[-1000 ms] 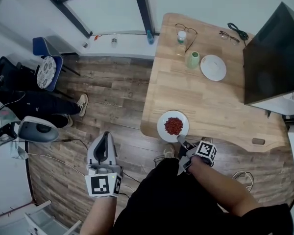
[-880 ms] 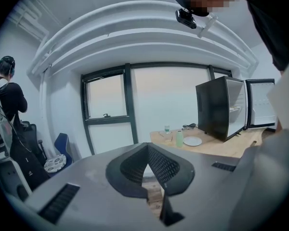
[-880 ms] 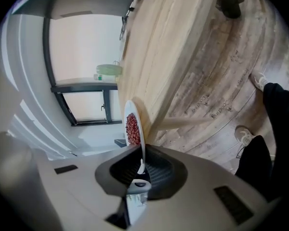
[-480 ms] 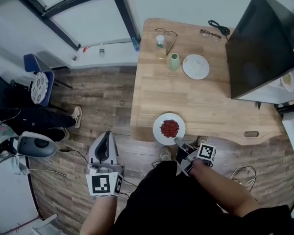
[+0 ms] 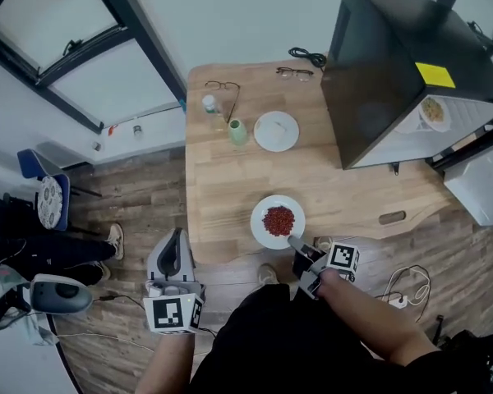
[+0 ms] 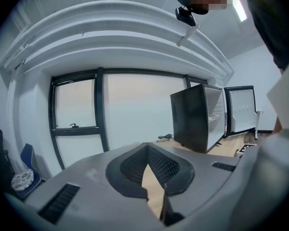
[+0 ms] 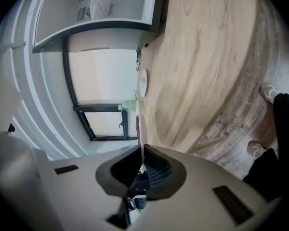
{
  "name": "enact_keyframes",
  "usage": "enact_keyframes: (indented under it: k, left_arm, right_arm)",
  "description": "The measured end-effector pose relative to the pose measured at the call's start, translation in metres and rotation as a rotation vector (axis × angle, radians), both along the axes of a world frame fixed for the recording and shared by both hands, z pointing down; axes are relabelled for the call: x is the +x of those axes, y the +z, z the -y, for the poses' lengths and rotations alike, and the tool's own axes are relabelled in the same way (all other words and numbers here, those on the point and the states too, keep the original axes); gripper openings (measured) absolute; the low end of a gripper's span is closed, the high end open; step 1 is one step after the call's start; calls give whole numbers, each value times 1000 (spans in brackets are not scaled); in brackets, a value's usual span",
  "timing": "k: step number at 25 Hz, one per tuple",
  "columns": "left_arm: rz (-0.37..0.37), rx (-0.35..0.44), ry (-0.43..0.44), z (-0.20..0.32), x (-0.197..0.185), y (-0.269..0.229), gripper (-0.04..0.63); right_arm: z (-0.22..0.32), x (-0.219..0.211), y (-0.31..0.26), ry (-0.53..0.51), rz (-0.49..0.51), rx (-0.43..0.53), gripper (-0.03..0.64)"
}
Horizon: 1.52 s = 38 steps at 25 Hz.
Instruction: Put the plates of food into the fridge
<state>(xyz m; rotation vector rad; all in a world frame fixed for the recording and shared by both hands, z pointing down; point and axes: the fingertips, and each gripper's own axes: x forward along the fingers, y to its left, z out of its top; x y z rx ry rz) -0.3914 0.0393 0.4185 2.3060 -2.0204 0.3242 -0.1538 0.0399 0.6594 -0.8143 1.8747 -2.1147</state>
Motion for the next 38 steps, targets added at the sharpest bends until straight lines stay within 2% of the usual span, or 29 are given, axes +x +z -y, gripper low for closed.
enact_keyframes:
  k: [7, 19, 27, 38]
  left_arm:
    - [-35, -5, 121, 45, 62, 2, 3]
    - [-42, 23, 278, 110, 164, -10, 3]
    - [-44, 47, 307, 150, 223, -25, 3]
    - [-13, 37, 225, 178, 256, -35, 3]
  right_arm:
    - [23, 66, -16, 113, 4, 26, 32]
    - [52, 193, -50, 289, -30, 83, 32]
    - [83, 277, -62, 366, -64, 97, 32]
    - [158, 310, -47, 343, -49, 83, 32]
